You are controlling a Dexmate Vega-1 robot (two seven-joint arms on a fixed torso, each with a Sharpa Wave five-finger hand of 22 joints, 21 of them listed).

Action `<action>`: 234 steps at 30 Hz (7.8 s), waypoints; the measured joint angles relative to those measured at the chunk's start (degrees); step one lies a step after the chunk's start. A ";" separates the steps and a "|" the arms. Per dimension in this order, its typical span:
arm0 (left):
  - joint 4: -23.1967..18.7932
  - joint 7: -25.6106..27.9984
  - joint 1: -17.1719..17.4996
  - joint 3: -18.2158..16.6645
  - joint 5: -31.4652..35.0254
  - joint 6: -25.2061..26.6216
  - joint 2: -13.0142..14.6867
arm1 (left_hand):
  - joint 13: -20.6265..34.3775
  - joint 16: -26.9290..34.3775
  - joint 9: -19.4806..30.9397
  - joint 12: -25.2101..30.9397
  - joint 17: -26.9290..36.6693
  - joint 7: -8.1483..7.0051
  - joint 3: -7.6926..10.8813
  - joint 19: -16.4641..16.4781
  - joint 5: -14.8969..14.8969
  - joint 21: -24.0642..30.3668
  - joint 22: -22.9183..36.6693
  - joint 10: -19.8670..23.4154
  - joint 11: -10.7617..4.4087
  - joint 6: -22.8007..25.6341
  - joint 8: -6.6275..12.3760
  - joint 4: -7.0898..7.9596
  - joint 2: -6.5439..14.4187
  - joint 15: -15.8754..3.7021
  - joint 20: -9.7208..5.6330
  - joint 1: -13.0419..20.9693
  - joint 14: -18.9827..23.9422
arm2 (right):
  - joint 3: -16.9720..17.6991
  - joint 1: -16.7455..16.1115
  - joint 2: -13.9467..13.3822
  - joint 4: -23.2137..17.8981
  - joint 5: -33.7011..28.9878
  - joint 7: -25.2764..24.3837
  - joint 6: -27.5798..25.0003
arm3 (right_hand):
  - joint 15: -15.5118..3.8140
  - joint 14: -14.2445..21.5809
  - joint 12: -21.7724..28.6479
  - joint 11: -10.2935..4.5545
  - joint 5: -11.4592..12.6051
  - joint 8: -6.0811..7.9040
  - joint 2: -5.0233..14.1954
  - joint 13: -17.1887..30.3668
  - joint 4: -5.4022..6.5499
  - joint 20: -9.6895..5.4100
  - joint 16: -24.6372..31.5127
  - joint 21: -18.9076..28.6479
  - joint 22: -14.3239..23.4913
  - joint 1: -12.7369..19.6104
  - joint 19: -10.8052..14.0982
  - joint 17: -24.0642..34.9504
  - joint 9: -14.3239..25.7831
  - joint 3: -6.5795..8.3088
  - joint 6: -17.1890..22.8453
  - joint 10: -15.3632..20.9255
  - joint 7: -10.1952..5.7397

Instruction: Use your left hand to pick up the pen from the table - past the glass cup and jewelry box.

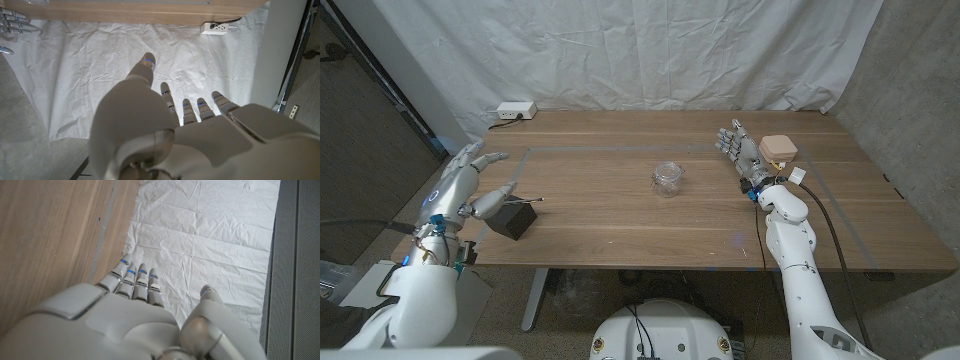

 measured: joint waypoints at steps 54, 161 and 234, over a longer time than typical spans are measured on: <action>-6.58 -22.49 -4.98 12.44 28.00 31.40 14.97 | 0.00 -0.34 -0.14 -0.50 0.01 -1.41 -1.61 -5.13 -0.22 -1.00 -0.01 -3.31 -1.63 6.29 0.44 1.12 0.23 -0.83 1.84 1.28 -3.80 | 0.96 -0.51 0.26 -0.26 1.23 1.86 -0.93 | 0.09 0.09 0.00 0.30 0.00 0.00 0.47 -0.01 -0.23 0.00 0.00 -1.23 0.00 -0.02 -0.01 0.29 -0.03 -0.23 0.00 0.32 0.00; 5.87 -6.69 -23.70 33.43 6.34 48.19 36.96 | 0.00 -0.34 -0.12 -0.21 0.12 -2.96 -4.29 -5.12 0.24 0.27 -0.01 -4.33 -2.63 7.24 -1.18 1.58 -0.30 -1.13 1.44 1.80 -4.37 | 1.26 0.21 1.44 0.75 0.93 -0.02 -0.73 | 0.41 0.40 0.00 0.30 0.00 0.00 0.68 0.03 -0.39 0.41 0.00 -2.77 0.27 -0.24 0.40 0.27 -0.04 -0.90 0.00 0.32 0.00; 7.60 5.97 -37.50 47.38 -11.88 51.34 45.48 | 0.00 0.00 -0.01 -0.21 0.11 -2.85 -5.81 -5.12 1.11 0.27 -0.01 -2.78 -3.97 15.92 0.83 1.80 -0.53 -1.59 1.44 2.49 -4.49 | 1.27 2.21 1.66 4.36 0.28 -0.65 -0.41 | 0.40 0.39 0.00 0.29 0.00 0.00 1.14 0.00 -0.53 0.82 0.00 -4.00 0.26 -0.70 0.80 0.26 -0.04 -1.04 0.20 0.32 -0.20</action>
